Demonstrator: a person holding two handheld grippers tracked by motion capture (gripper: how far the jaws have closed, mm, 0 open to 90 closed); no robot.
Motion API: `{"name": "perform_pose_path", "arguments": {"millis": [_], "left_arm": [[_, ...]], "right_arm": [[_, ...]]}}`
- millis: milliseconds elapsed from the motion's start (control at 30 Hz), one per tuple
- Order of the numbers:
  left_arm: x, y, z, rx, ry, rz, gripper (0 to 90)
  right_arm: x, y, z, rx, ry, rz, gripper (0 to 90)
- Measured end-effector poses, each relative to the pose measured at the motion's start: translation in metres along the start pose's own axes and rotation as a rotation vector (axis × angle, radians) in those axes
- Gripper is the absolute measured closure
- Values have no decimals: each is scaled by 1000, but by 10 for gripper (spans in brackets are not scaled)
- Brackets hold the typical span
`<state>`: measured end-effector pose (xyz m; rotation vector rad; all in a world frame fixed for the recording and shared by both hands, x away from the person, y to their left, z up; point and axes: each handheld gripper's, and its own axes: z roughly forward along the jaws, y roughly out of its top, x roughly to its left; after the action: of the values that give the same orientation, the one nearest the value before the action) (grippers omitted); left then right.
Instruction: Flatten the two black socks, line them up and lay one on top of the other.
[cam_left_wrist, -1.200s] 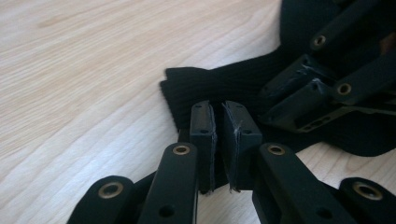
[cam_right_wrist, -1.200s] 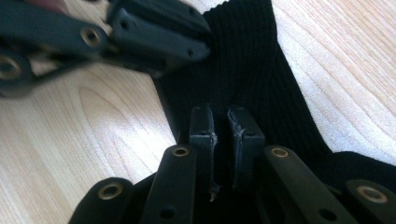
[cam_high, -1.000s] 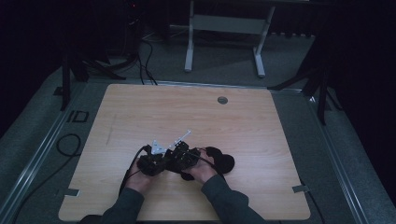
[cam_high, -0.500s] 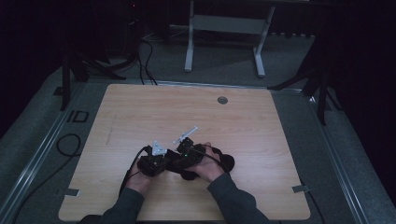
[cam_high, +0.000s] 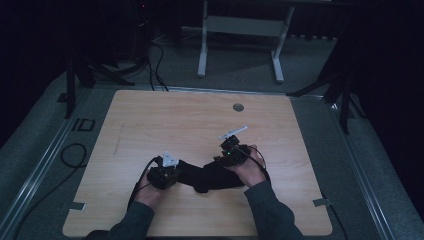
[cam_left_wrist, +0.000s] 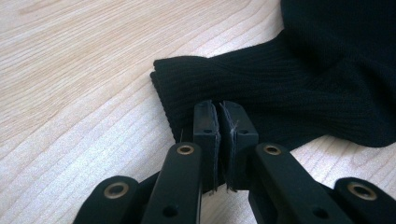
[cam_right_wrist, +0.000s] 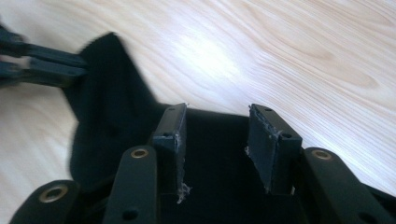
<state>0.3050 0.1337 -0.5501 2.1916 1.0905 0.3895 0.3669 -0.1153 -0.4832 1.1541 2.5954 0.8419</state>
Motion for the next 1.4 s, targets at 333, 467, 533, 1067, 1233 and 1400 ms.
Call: {"name": "perform_pose_path", "arguments": {"millis": [333,467,533,1067,1233,1400], "left_arm": [[0,0,0,-2,0,-3,854],[-1,0,0,-2,2,-1,853],[-1,0,0,1,2,2,853],[-1,-1,0,0,1,-2,853],[-1,-1,-1,0,1,-1,852],[-1,-1,-1,0,-1,-3,852]], "right_arm": [[-43,-26,15,42,-53,153,633],[-52,-34,26,67,-54,187,634],[-55,-37,31,78,-54,204,634],[-41,-44,5,-17,-55,171,863],[-34,-54,-18,-62,-73,153,863],[-34,-62,-32,-83,-79,165,863]]}}
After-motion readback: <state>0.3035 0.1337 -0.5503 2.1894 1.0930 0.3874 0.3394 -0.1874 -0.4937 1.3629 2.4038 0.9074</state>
